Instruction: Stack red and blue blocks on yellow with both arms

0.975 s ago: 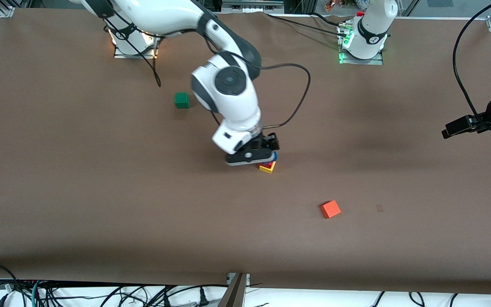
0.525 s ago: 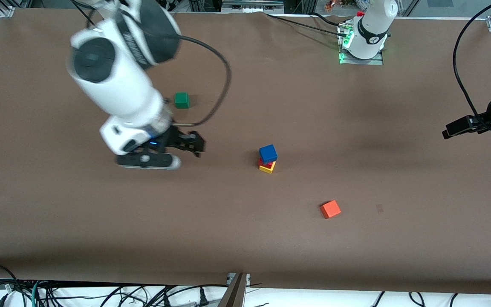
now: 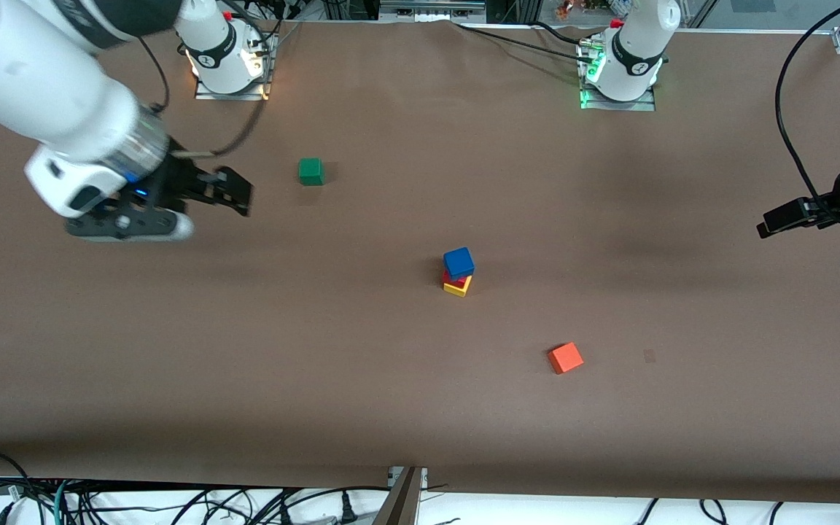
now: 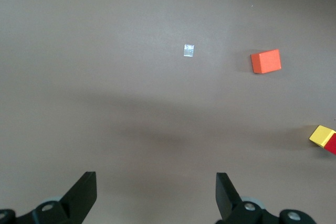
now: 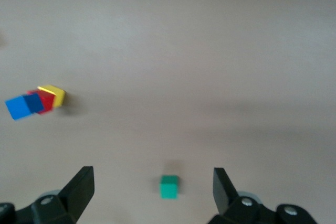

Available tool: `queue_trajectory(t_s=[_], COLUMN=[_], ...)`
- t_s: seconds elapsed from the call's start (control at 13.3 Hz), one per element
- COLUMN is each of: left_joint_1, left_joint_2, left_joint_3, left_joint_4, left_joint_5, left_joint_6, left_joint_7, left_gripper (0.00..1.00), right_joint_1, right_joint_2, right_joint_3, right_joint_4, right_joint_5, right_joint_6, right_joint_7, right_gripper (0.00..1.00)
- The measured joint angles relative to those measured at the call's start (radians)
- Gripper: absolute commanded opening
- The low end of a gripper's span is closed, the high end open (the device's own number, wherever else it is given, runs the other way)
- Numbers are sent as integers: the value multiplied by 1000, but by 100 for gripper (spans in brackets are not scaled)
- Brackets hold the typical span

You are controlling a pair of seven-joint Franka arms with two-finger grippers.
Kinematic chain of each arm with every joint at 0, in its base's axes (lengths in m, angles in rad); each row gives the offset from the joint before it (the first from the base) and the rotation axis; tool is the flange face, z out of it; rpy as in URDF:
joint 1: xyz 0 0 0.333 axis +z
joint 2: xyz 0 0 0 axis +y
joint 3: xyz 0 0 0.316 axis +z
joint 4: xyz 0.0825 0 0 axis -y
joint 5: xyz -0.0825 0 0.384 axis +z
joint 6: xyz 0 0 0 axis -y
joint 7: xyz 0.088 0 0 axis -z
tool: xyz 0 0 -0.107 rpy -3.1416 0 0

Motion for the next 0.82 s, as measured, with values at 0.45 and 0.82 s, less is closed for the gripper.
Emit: queue_trajectory(t_s=[0.45, 0.82], left_joint_1=[0, 0], left_joint_2=[0, 0], left_joint_3=[0, 0], left_joint_4=[0, 0], left_joint_5=[0, 0], left_joint_6=[0, 0], left_joint_7=[0, 0], left_gripper=[100, 100], right_joint_1=[-59, -57], right_joint_2=[-253, -249], right_joint_3=[-1, 4], right_joint_4=[-311, -326], right_joint_5=[-11, -56], right_joint_6=[54, 78], right_joint_7=[-37, -48], right_gripper=[100, 100])
